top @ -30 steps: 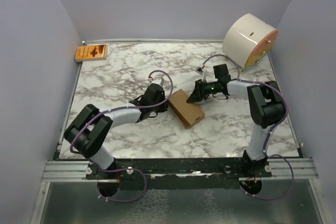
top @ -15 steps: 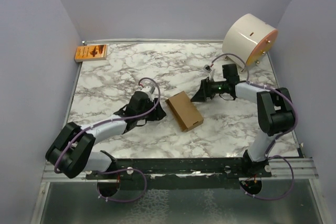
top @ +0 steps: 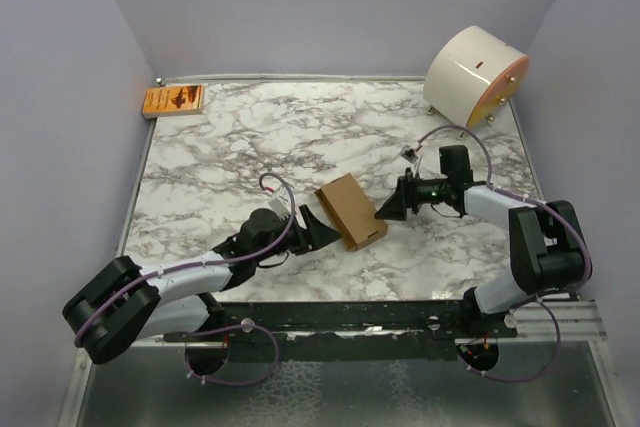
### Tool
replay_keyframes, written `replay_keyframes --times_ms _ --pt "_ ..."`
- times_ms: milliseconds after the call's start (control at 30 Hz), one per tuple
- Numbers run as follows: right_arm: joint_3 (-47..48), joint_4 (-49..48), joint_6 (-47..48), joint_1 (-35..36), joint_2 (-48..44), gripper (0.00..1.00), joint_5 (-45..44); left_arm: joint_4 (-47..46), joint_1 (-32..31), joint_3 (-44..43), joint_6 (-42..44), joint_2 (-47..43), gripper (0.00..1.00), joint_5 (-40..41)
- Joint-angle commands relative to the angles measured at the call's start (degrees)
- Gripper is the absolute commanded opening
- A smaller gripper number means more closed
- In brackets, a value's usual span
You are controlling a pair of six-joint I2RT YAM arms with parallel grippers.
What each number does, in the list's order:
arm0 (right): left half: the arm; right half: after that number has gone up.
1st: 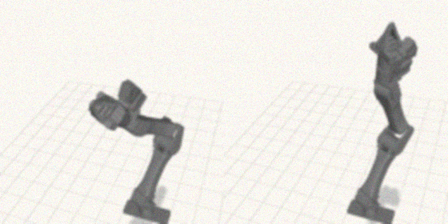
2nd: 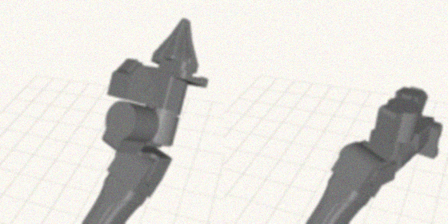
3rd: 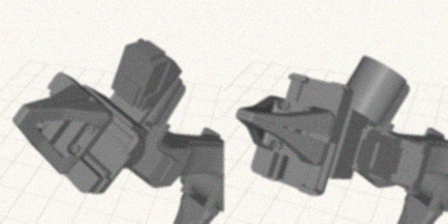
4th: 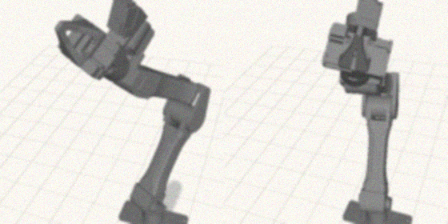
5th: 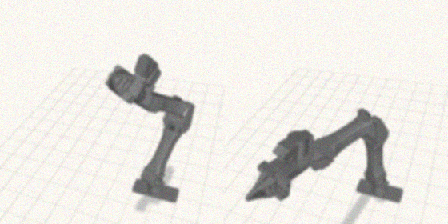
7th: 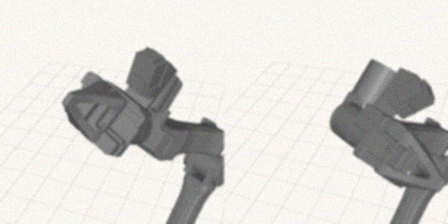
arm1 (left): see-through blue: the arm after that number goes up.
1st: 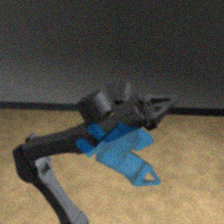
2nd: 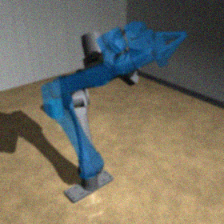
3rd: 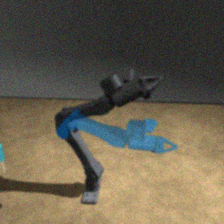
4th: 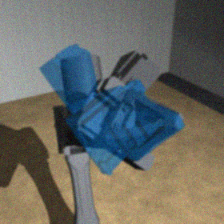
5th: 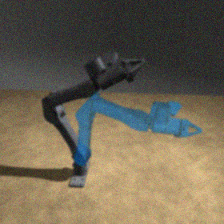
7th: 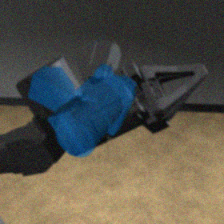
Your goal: Fold the paper box
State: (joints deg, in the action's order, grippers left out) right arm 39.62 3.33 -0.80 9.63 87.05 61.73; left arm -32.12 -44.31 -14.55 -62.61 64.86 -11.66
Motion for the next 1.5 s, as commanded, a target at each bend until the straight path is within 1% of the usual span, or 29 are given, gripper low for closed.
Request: replay_keyframes --times_ms 0,67,167,267,467,667,867,1033,1100,1167,1200,1333,1467 --pt "-0.34 -0.53 -1.38 -0.27 3.89 0.75 4.38 -4.50 -3.36 -0.47 -5.00 2.50 0.69 7.50" --pt "0.44 0.39 -1.27 -0.29 5.73 0.71 5.14 -3.67 -3.62 -1.67 -5.25 4.40 0.69 8.12" --pt "0.48 0.39 -1.62 -0.29 7.31 0.69 5.24 -2.88 -4.22 -3.16 -5.95 7.08 0.70 8.72" --pt "0.63 0.26 -2.01 -0.23 8.80 0.64 5.33 -3.07 -5.26 -4.80 -7.10 10.10 0.70 9.00" --pt "0.43 -0.03 -2.52 -0.23 9.83 0.60 4.76 -4.64 -8.24 -6.99 -9.72 14.84 0.70 10.54" --pt "0.05 -0.61 -3.32 -0.22 10.50 0.57 4.62 -5.16 -11.28 -7.78 -13.22 17.36 0.68 12.94" --pt "-0.41 -1.25 -3.94 -0.22 10.79 0.53 4.54 -8.05 -12.52 -8.11 -15.42 19.83 0.62 14.49" --pt "-0.64 -1.51 -4.13 0.10 11.17 0.51 4.53 -8.06 -12.68 -9.50 -16.01 21.80 0.59 15.13" --pt "-0.60 -1.44 -4.05 0.25 11.15 0.51 4.45 -7.68 -12.68 -9.96 -16.32 22.28 0.54 15.53" --pt "-0.64 -1.38 -4.01 0.39 11.14 0.49 4.30 -7.85 -12.81 -10.06 -16.56 22.64 0.43 15.77" --pt "-0.66 -1.28 -3.91 0.47 11.17 0.49 4.13 -7.88 -12.80 -10.16 -16.70 22.75 0.41 15.81" --pt "-0.71 -1.31 -3.78 1.01 11.41 0.46 3.76 -6.46 -12.81 -11.10 -16.40 22.94 0.41 15.55" --pt "-0.74 -1.31 -3.75 1.84 11.65 0.43 3.84 -2.73 -12.88 -12.75 -16.14 23.18 0.42 15.69"
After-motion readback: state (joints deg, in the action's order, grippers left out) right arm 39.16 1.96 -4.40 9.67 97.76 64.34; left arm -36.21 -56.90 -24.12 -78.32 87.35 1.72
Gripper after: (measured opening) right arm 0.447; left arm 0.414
